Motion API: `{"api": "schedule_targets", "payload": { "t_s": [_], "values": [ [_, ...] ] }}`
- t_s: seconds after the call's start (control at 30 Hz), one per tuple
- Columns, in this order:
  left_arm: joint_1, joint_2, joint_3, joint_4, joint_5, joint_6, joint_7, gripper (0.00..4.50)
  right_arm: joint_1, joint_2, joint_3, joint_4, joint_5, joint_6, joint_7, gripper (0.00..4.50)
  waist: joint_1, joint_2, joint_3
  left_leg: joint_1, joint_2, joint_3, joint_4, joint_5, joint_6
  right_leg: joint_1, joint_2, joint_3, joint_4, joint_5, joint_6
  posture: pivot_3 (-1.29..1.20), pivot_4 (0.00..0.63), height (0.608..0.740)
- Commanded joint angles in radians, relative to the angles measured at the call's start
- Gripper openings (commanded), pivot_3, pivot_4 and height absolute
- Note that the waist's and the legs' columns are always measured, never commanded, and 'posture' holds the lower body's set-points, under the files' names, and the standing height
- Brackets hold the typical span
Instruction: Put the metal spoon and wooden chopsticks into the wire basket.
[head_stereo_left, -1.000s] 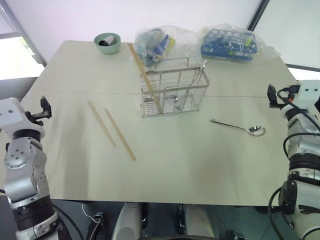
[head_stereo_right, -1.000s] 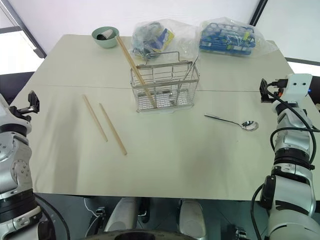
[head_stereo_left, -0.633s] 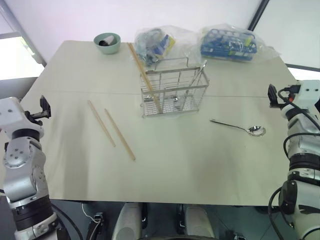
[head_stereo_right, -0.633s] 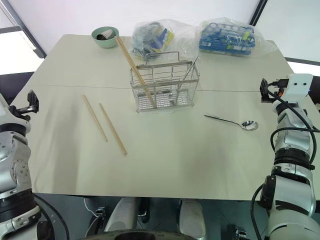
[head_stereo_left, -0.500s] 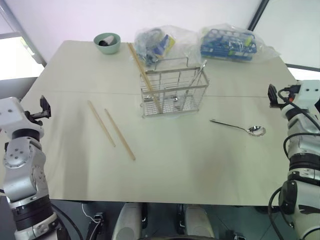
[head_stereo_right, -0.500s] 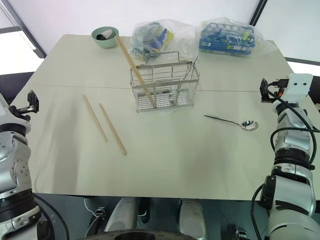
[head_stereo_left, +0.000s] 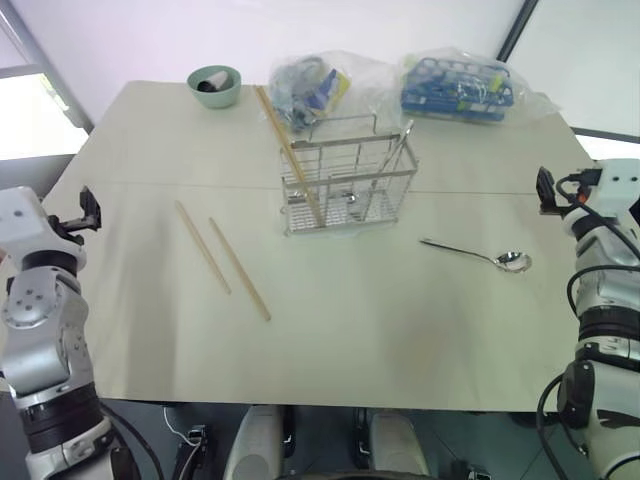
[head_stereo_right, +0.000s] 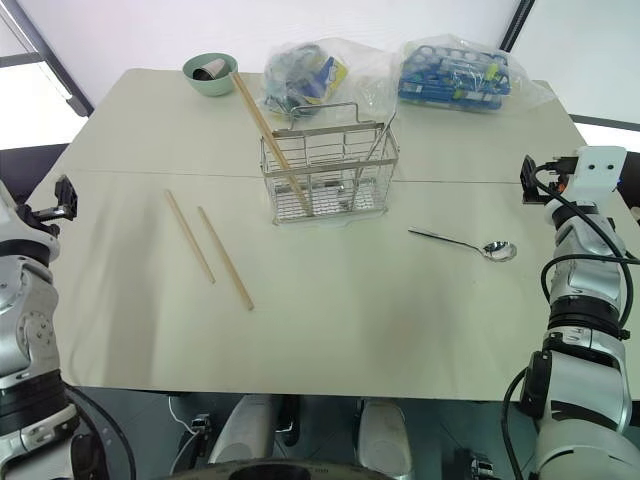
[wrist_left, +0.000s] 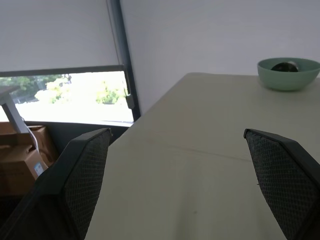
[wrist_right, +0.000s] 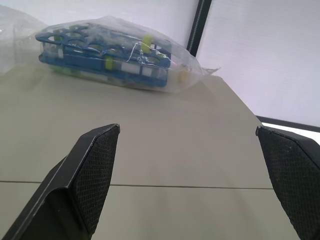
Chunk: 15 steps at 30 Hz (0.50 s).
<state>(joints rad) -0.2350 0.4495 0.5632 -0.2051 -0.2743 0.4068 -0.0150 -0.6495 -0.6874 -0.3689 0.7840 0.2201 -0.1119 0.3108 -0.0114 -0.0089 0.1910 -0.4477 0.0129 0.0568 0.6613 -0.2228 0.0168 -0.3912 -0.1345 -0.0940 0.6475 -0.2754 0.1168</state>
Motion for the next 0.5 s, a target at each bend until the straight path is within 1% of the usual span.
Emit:
{"api": "schedule_targets", "payload": {
  "t_s": [0.03, 0.17, 0.2, 0.27, 0.3, 0.4, 0.5],
  "values": [
    [-0.046, 0.044, 0.019, -0.024, -0.061, 0.021, -0.050, 4.47, -0.036, -0.039, 0.000, -0.044, 0.009, 0.014, 0.050, 4.50, 0.000, 0.000, 0.000, 0.000, 0.000, 0.000, 0.000, 0.000, 0.000, 0.000, 0.000, 0.000, 0.000, 0.000, 0.000, 0.00, 0.150, 0.710],
    [-0.117, 0.100, 0.027, -0.065, -0.202, 0.098, -0.156, 4.47, -0.083, -0.086, 0.046, -0.023, 0.001, 0.054, 0.185, 4.50, -0.001, 0.000, 0.000, -0.001, 0.000, 0.000, 0.000, 0.000, 0.000, -0.001, 0.000, 0.000, 0.000, 0.000, 0.000, 0.00, 0.150, 0.710],
    [-0.142, 0.123, 0.029, -0.081, -0.259, 0.134, -0.190, 4.47, -0.109, -0.104, 0.059, -0.010, 0.001, 0.069, 0.229, 4.50, -0.001, 0.000, 0.000, -0.001, 0.000, 0.000, 0.000, 0.000, 0.000, -0.001, 0.000, 0.000, 0.000, 0.000, 0.000, 0.00, 0.150, 0.710],
    [-0.195, 0.189, 0.036, -0.138, -0.438, 0.239, -0.288, 4.47, -0.179, -0.158, 0.103, 0.024, -0.010, 0.089, 0.373, 4.50, -0.002, 0.001, 0.002, -0.001, 0.000, 0.000, 0.000, 0.000, 0.000, -0.002, 0.000, 0.000, 0.000, 0.000, 0.000, 0.00, 0.150, 0.710],
    [-0.208, 0.218, 0.034, -0.160, -0.502, 0.278, -0.330, 4.47, -0.207, -0.180, 0.123, 0.045, -0.017, 0.094, 0.430, 4.50, -0.003, 0.001, 0.002, -0.002, 0.000, 0.001, 0.000, 0.001, -0.001, -0.002, 0.000, 0.000, 0.000, 0.000, 0.000, 0.00, 0.150, 0.710],
    [-0.214, 0.298, -0.007, -0.217, -0.639, 0.363, -0.450, 4.47, -0.274, -0.222, 0.193, 0.112, -0.054, 0.096, 0.591, 4.50, -0.004, 0.002, 0.002, -0.002, 0.000, 0.001, 0.000, 0.001, -0.002, -0.003, 0.001, 0.001, -0.001, 0.000, 0.000, 0.00, 0.150, 0.710],
    [-0.210, 0.350, -0.067, -0.272, -0.750, 0.426, -0.548, 4.47, -0.319, -0.241, 0.265, 0.159, -0.093, 0.079, 0.758, 4.50, -0.004, 0.002, 0.002, -0.001, 0.000, 0.001, -0.001, 0.002, -0.003, -0.002, 0.001, 0.001, -0.002, 0.000, 0.000, 0.00, 0.150, 0.710]
  ]
}}
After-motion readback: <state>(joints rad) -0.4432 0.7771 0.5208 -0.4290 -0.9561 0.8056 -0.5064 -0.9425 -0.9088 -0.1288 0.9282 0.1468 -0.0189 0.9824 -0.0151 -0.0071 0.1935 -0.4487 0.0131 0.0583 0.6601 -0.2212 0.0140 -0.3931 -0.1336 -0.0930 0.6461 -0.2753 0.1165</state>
